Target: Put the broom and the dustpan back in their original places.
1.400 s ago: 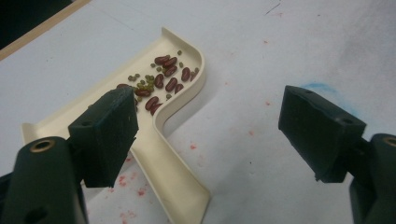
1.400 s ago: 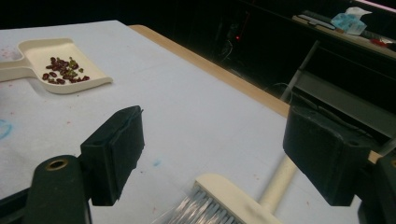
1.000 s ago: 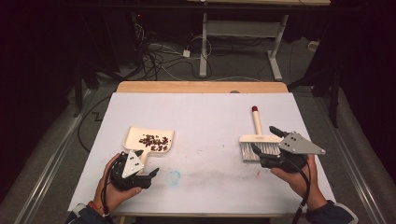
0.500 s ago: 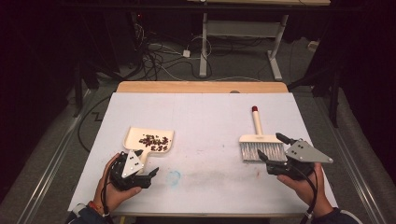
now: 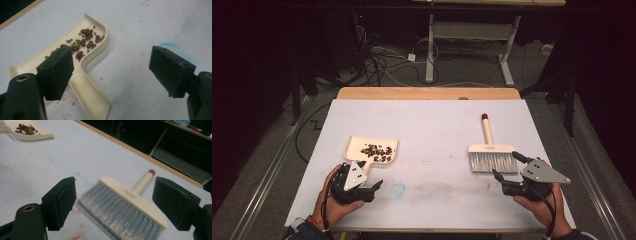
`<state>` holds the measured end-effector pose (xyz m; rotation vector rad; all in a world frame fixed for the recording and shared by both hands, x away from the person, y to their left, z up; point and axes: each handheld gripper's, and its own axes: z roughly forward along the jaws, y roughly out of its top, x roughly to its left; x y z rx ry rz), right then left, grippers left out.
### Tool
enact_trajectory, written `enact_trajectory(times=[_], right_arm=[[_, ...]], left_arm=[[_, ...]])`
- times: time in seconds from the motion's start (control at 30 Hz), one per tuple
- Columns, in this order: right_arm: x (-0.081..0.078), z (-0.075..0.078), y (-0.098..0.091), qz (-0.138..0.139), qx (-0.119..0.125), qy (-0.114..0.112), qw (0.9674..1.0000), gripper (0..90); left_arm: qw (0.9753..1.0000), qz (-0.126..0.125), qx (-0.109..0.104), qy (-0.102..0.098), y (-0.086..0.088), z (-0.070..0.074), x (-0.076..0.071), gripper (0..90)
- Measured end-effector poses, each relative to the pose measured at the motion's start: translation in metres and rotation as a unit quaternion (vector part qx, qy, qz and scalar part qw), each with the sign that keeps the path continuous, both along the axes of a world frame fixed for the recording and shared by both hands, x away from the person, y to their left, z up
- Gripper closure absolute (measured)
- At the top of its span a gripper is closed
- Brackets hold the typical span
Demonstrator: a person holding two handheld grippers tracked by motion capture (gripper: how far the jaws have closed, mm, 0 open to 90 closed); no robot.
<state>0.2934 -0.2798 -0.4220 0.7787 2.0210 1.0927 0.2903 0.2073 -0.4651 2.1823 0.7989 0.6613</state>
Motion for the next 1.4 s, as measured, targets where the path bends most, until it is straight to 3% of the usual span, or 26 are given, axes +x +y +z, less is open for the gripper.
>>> enact_trajectory(times=[0.1, 0.2, 0.47, 0.73, 1.0, 1.4], right_arm=[[-0.001, -0.005, -0.004, 0.001, 0.004, 0.004, 1.0, 19.6], [-0.003, -0.011, -0.006, -0.007, -0.008, 0.008, 0.9999, 19.6], [-0.007, -0.028, -0.013, -0.016, 0.009, 0.02, 0.9996, 19.7], [-0.011, -0.041, -0.014, -0.009, -0.003, 0.036, 0.9993, 19.8], [-0.014, -0.038, -0.012, -0.003, 0.003, 0.029, 0.9996, 19.9], [-0.017, -0.033, -0.008, 0.0, 0.003, 0.02, 0.9998, 19.9]], left_arm=[[1.0, -0.002, 0.0, 0.001, 0.0, 0.0, 0.001, 20.0], [1.0, -0.002, -0.001, 0.002, -0.001, -0.001, 0.002, 20.0], [1.0, -0.009, -0.002, -0.001, -0.004, -0.001, 0.002, 19.9], [1.0, -0.006, -0.005, -0.003, -0.003, 0.0, 0.0, 19.9], [0.9998, -0.017, 0.01, -0.008, -0.007, 0.0, -0.003, 19.9], [0.9998, -0.017, 0.006, -0.009, -0.005, 0.0, -0.003, 19.9]])
